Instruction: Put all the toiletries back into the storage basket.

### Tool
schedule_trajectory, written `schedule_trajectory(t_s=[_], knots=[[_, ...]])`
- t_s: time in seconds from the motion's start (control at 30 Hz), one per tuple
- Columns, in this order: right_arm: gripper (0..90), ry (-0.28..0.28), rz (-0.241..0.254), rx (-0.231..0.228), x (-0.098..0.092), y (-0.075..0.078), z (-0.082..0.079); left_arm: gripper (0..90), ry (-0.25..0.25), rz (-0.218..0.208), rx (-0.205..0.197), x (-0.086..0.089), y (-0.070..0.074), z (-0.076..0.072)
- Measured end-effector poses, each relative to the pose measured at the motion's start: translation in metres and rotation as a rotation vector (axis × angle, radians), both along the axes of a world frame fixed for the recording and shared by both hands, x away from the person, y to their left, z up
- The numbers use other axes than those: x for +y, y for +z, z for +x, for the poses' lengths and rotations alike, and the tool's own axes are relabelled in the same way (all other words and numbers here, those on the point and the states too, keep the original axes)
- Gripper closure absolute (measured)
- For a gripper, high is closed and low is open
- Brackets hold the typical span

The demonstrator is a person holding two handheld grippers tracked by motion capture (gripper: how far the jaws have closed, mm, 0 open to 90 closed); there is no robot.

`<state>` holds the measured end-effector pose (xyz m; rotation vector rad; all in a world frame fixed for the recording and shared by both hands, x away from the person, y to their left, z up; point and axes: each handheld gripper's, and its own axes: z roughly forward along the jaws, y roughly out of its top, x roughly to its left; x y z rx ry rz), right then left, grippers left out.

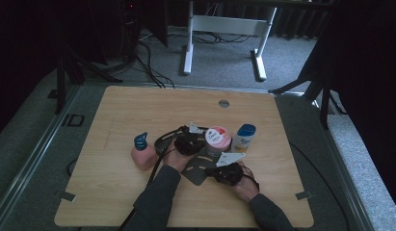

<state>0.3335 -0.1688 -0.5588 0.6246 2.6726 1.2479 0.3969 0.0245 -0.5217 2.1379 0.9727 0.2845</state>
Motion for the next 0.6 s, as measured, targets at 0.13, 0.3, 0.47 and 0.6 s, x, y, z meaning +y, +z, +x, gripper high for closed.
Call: schedule_trajectory(t_s=[0.13, 0.3, 0.47, 0.6], knots=[[89.9, 0.001, 0.002, 0.001, 0.0, 0.0, 0.0, 77.3, -0.015, 0.017, -0.015, 0.001, 0.001, -0.002], [89.8, 0.003, 0.002, -0.001, 0.0, 0.0, 0.0, 70.1, -0.044, 0.023, -0.02, 0.003, 0.003, -0.007], [89.3, 0.003, 0.003, 0.002, 0.0, 0.0, 0.0, 65.1, -0.046, 0.011, -0.024, 0.01, 0.007, -0.01], [86.8, 0.011, 0.01, 0.007, -0.001, 0.0, 0.0, 62.8, -0.049, 0.013, -0.027, 0.015, 0.01, -0.014]])
